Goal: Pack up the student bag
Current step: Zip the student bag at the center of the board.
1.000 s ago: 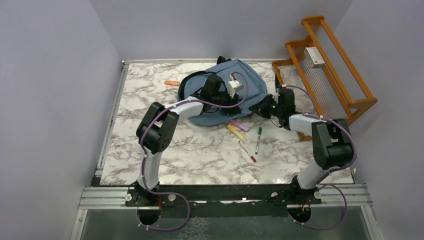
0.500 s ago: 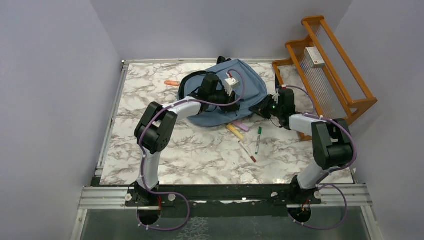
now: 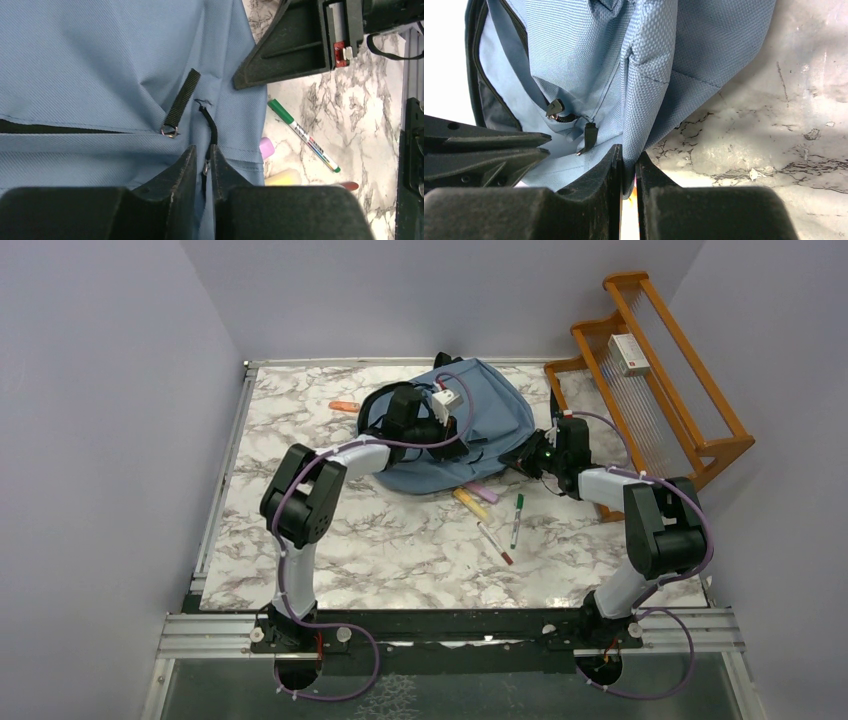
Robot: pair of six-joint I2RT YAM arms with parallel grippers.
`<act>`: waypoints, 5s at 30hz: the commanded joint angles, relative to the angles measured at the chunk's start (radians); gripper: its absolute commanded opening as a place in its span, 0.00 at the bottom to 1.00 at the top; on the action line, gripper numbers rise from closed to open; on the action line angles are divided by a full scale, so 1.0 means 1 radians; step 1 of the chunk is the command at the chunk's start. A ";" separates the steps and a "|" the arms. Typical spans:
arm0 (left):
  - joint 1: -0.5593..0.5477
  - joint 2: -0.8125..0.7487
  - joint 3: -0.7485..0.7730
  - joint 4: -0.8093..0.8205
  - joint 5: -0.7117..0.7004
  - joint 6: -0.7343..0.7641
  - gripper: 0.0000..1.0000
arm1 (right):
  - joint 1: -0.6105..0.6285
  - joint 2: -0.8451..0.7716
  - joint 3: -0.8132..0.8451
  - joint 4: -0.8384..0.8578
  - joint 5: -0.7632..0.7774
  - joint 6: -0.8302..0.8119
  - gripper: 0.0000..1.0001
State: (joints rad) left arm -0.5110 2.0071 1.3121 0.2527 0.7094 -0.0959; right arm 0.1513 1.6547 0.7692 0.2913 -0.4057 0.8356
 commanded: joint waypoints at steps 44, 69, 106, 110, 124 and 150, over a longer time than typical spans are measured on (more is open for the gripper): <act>-0.153 0.123 0.216 -0.364 -0.232 0.364 0.34 | -0.002 0.017 0.018 -0.005 -0.033 -0.029 0.17; -0.112 0.004 0.197 -0.355 -0.207 0.322 0.00 | -0.003 0.029 0.023 -0.016 -0.004 -0.028 0.17; 0.091 -0.509 -0.280 -0.348 -0.468 0.183 0.00 | -0.049 0.055 0.106 -0.093 0.175 -0.101 0.11; 0.126 -0.539 -0.295 -0.346 -0.494 0.187 0.00 | -0.055 0.050 0.106 -0.098 0.182 -0.112 0.11; 0.164 -0.599 -0.359 -0.162 -0.392 0.154 0.00 | -0.060 -0.095 0.108 -0.181 0.128 -0.268 0.41; 0.167 -0.618 -0.343 -0.227 -0.537 -0.087 0.00 | 0.387 -0.016 0.351 -0.117 -0.169 -0.954 0.64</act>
State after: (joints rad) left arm -0.3546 1.3933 0.9329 0.0410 0.2173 -0.1421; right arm 0.4789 1.5742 1.0668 0.1276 -0.5259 0.0727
